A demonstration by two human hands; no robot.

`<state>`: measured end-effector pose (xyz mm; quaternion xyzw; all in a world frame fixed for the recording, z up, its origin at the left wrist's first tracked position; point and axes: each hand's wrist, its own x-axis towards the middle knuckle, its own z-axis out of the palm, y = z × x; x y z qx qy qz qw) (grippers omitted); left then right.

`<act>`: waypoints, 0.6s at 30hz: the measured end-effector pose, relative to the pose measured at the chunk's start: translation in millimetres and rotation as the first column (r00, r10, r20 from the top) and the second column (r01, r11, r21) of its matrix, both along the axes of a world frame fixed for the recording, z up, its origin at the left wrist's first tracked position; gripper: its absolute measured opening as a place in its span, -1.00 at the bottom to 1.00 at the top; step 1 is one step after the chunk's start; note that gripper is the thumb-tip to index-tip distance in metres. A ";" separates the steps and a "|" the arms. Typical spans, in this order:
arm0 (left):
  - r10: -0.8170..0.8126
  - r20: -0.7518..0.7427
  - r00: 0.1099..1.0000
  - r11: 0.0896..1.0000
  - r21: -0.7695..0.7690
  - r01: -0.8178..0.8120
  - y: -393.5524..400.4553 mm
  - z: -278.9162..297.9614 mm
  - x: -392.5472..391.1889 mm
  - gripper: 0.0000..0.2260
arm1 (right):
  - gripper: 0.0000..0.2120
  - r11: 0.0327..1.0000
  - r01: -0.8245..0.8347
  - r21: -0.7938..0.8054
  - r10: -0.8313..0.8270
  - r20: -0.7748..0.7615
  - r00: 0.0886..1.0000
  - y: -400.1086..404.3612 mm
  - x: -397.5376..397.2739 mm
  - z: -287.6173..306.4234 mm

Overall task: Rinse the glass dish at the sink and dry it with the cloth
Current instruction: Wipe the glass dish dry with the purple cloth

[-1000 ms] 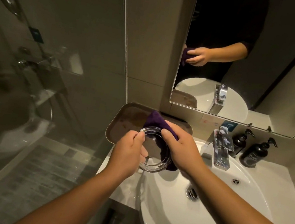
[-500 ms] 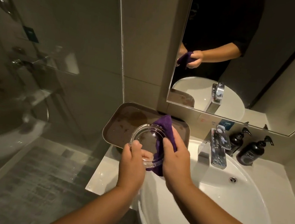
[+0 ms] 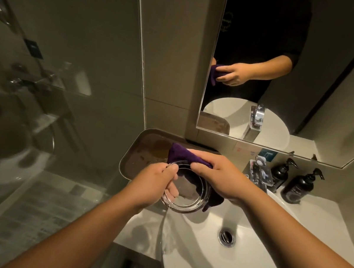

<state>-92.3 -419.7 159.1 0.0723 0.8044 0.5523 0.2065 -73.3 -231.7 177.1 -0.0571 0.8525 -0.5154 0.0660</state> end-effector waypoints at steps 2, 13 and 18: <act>0.044 -0.046 0.998 0.999 -0.030 -0.045 1.7 0.7 0.7 -0.71 | -0.64 1.000 0.012 -0.010 -0.012 -0.018 1.000 -2.5 0.1 -2.5; 0.499 -0.012 0.867 0.859 0.142 -0.492 26.2 -23.7 11.3 -0.70 | -0.68 0.729 0.561 -0.393 -0.622 -0.037 0.782 -62.3 23.1 -46.1; 0.620 0.074 0.781 0.757 0.206 -0.620 41.8 -35.2 34.4 -0.68 | -0.69 0.608 0.639 -0.471 -0.696 0.071 0.714 -77.5 25.8 -60.8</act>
